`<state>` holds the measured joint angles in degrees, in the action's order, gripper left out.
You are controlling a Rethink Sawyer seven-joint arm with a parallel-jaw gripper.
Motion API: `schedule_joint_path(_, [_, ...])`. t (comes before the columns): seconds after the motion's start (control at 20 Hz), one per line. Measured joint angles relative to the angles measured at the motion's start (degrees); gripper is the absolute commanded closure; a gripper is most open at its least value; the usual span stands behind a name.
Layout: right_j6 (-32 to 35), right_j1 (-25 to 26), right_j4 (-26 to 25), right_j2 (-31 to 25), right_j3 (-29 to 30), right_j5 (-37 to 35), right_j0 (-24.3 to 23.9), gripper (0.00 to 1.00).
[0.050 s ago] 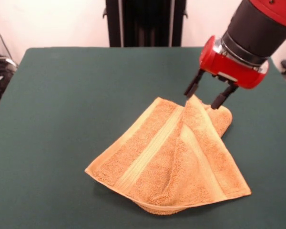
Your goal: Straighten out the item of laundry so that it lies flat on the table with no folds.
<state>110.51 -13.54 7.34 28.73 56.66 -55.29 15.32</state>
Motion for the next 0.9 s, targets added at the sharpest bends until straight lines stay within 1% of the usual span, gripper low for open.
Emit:
schedule_joint_path(0.4, [0.0,0.3,0.2,-0.1,0.7,0.5,0.5,0.0])
schedule_joint_path(0.7, [0.0,-1.0,0.5,-0.2,6.7,6.0,0.5,0.0])
schedule_joint_path(0.75, [0.0,-1.4,0.7,-0.2,9.0,8.4,0.5,0.0])
schedule_joint_path(0.9, [0.0,-1.4,1.0,-0.2,11.2,10.8,0.5,0.0])
